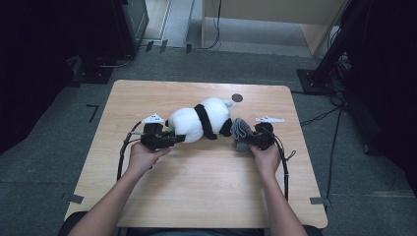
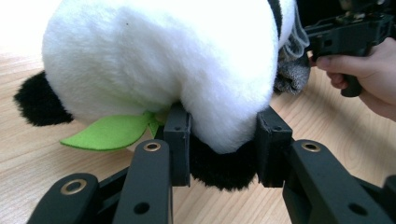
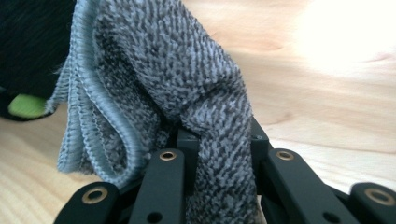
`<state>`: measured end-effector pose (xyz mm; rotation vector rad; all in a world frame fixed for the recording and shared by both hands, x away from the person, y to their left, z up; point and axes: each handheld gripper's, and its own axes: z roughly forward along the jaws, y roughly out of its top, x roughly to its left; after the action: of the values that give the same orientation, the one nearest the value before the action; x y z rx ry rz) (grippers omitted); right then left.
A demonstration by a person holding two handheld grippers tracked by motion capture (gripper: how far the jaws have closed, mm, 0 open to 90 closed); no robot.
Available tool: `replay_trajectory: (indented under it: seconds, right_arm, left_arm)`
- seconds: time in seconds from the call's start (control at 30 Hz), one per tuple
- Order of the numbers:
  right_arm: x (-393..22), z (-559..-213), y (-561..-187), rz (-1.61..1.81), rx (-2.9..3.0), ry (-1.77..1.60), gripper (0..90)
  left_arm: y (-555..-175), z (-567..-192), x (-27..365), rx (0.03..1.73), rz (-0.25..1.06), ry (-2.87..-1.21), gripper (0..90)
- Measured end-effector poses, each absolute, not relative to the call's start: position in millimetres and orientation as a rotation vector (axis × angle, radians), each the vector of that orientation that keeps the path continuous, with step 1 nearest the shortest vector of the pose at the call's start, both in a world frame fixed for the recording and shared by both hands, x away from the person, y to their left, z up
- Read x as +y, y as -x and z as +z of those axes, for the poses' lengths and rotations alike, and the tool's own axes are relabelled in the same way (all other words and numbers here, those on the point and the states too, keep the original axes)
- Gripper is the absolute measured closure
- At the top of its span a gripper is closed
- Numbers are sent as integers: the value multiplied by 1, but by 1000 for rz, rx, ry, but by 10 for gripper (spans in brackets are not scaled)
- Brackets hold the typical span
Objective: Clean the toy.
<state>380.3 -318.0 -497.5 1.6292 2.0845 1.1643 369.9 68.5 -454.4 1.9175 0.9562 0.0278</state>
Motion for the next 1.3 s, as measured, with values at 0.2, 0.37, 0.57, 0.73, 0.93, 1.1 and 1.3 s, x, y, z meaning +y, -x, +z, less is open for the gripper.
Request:
replay_trajectory:
  seconds: [0.2,0.37,0.57,0.73,0.93,1.1,1.3]
  right_arm:
    - [-328,-466,-372,1297,1924,-1572,762]
    - [-319,-436,-364,1370,1897,-1455,759]
    - [-298,-427,-364,1288,1977,-1338,756]
    - [-298,-416,-363,1365,1938,-1335,757]
    - [-284,-409,-368,1458,2022,-1397,758]
    - [-285,-422,-376,1372,2079,-1420,759]
    - [-289,-425,-378,1361,2074,-1429,758]
  left_arm:
    - [-359,-456,65,886,107,-1958,634]
    - [-352,-461,60,858,140,-1977,617]
    - [-349,-471,60,862,148,-1993,583]
    - [-347,-482,62,845,163,-2002,544]
    - [-346,-489,66,850,173,-1975,504]
    - [-343,-488,66,797,232,-2007,437]
    - [-349,-480,76,801,130,-2034,402]
